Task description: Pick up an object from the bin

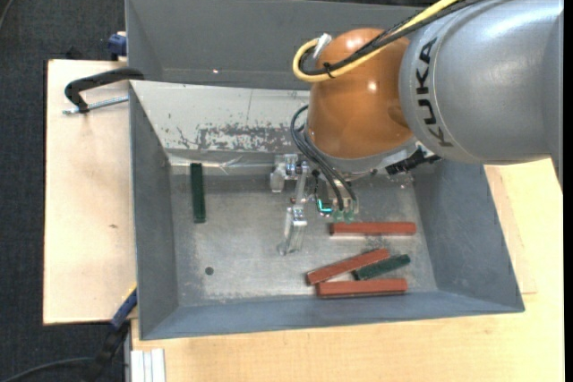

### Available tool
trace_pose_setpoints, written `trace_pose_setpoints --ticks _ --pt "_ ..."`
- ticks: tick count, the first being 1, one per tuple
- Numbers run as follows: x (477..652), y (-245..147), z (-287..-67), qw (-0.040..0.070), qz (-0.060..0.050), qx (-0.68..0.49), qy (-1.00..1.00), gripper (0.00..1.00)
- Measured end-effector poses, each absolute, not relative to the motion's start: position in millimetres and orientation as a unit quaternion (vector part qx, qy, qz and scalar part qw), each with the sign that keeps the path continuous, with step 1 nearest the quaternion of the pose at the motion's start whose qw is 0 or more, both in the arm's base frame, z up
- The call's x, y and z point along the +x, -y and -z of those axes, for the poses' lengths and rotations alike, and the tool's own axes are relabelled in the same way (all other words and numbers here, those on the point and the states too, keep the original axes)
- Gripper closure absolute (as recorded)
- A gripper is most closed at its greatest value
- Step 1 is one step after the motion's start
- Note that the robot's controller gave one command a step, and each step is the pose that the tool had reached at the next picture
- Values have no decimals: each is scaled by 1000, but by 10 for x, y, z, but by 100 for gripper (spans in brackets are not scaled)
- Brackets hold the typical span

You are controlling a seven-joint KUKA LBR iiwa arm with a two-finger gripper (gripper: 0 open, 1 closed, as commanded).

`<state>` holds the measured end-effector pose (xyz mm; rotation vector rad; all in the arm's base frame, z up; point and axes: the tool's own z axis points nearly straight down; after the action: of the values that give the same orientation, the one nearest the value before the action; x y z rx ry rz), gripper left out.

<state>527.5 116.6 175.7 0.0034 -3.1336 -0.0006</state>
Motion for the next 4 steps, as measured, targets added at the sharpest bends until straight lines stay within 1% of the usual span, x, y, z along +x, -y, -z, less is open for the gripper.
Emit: trace_pose_setpoints --ticks 1,2,3,4 --pt "5600 333 -674 1 -1 -12 1000 0" --pt "5569 590 -1030 -4 -1 -7 1000 0" --pt "5536 508 -1119 -4 1 -108 994 0" --pt "5473 524 -693 2 1 -195 981 0"
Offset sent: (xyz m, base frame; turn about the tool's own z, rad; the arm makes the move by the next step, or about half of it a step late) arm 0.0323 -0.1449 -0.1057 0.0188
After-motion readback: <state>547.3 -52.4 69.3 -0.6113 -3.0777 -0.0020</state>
